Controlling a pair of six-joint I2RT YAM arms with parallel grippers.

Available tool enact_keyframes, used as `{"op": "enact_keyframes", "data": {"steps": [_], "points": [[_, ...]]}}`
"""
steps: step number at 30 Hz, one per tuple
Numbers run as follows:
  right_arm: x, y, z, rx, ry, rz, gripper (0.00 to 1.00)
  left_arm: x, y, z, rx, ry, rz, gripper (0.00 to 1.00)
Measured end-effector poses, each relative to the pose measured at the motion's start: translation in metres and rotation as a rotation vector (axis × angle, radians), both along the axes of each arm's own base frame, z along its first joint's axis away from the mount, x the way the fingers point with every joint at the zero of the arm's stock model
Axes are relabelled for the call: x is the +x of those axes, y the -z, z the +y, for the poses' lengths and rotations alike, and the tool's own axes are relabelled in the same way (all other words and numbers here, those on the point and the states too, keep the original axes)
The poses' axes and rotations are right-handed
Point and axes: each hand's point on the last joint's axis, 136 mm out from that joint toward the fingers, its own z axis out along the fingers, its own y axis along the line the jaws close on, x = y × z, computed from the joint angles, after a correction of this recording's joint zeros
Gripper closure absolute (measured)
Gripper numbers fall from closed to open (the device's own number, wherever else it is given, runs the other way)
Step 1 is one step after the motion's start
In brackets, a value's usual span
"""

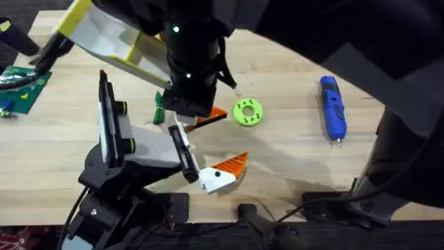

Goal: Pick up the gripper from the table and insert it into the empty holder that is missing its gripper. Then pick up a screw, insert it into the mounting hole, and use the screwdriver to tighten it. Finally, clean up the table by picking up the vegetable and placing it into the bucket.

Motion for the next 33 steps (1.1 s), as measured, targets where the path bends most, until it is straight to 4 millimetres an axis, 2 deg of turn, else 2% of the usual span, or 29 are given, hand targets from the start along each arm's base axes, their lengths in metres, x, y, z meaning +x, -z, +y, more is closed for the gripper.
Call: {"op": "enact_keyframes", "data": {"steps": [30, 31, 32, 33], "points": [[-0.0007, 0.0015, 0.0008, -0.004, -0.002, 0.002, 0.995, 0.0, 0.0001, 0.0, -0.002, 0.0, 0.005, 0.014], [-0.0007, 0.0015, 0.0008, -0.004, -0.002, 0.002, 0.983, 0.0, 0.0001, 0.0, -0.002, 0.0, 0.005, 0.014], [-0.0006, 0.0015, 0.0009, -0.003, 0.001, 0.002, 0.923, 0.0, 0.0001, 0.0, -0.002, 0.0, 0.006, 0.014], [-0.0007, 0.0015, 0.0008, -0.004, -0.001, 0.002, 0.816, 0.0, 0.0001, 0.0, -0.002, 0.0, 0.006, 0.014]]}}
